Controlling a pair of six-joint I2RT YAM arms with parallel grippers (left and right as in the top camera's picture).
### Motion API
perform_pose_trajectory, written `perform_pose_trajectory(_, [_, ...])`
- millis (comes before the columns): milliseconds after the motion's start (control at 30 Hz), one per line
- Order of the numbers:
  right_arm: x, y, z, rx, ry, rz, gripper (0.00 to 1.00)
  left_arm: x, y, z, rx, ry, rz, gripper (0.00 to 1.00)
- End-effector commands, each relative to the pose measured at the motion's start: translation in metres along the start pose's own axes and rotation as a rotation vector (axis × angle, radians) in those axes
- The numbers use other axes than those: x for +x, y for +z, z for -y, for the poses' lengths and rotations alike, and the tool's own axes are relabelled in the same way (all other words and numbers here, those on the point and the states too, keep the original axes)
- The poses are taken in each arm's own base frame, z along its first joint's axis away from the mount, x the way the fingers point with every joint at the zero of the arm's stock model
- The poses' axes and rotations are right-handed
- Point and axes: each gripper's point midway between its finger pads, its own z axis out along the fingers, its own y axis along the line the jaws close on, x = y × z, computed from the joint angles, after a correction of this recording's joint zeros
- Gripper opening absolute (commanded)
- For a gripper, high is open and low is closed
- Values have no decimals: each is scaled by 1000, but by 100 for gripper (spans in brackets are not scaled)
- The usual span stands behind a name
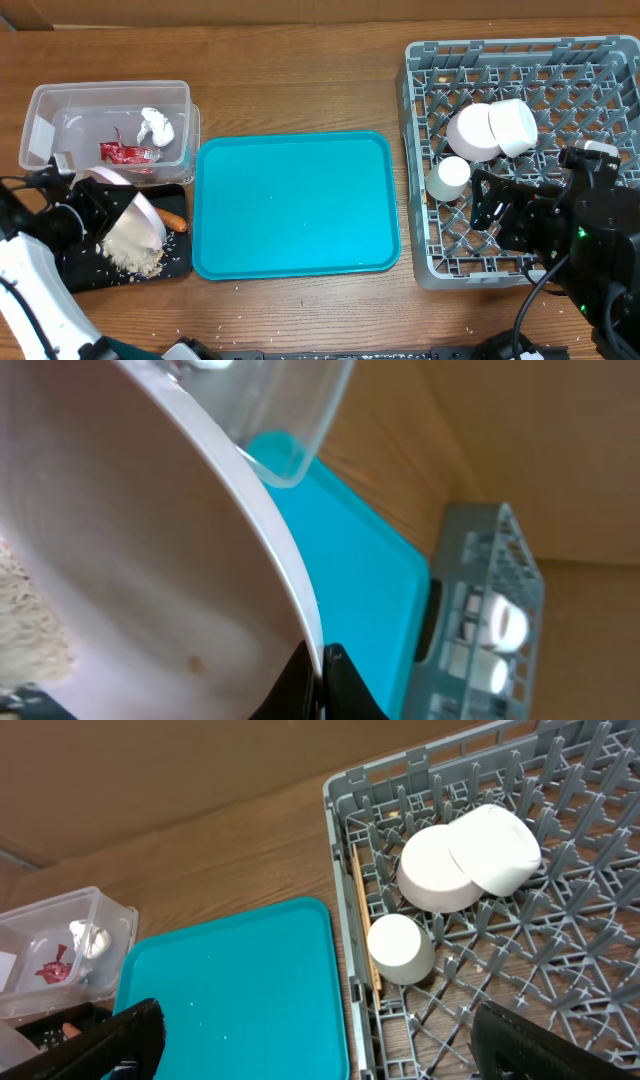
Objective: Sort waste into correct bins and load items into the dishwasher
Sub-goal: 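Tip the plate over the black tray to dump the rice, then carry the emptied plate right and stand it in the dish rack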
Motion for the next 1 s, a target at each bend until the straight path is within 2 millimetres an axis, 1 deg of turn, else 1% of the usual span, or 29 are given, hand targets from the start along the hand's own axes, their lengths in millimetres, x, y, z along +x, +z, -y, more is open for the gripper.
perform_pose_trajectory(0, [-2, 1, 2, 10, 3, 8, 100, -1, -18, 23, 140, 65, 60, 4])
perform_pose_trajectory(67, [-2, 1, 2, 10, 3, 8, 100, -5, -28, 24, 174, 66, 102, 4])
perform_pose_trajectory(200, [-2, 1, 2, 10, 3, 8, 100, -10, -48, 20, 215, 67, 175, 4])
perform_pose_trajectory(267, [-2, 1, 2, 10, 3, 8, 100, -8, -56, 20, 244, 84, 203, 4])
perform_pose_trajectory(400, [-2, 1, 2, 10, 3, 8, 100, -4, -66, 27, 347, 132, 269, 4])
perform_pose_trajectory(567, [-2, 1, 2, 10, 3, 8, 100, 10, -61, 23, 376, 170, 281, 4])
perform_pose_trajectory(700, [-2, 1, 2, 10, 3, 8, 100, 13, -60, 22, 384, 154, 275, 4])
perform_pose_trajectory(833, [-2, 1, 2, 10, 3, 8, 100, 15, -60, 36, 439, 138, 267, 4])
perform_pose_trajectory(967, [-2, 1, 2, 10, 3, 8, 100, 26, -51, 61, 445, 235, 187, 4])
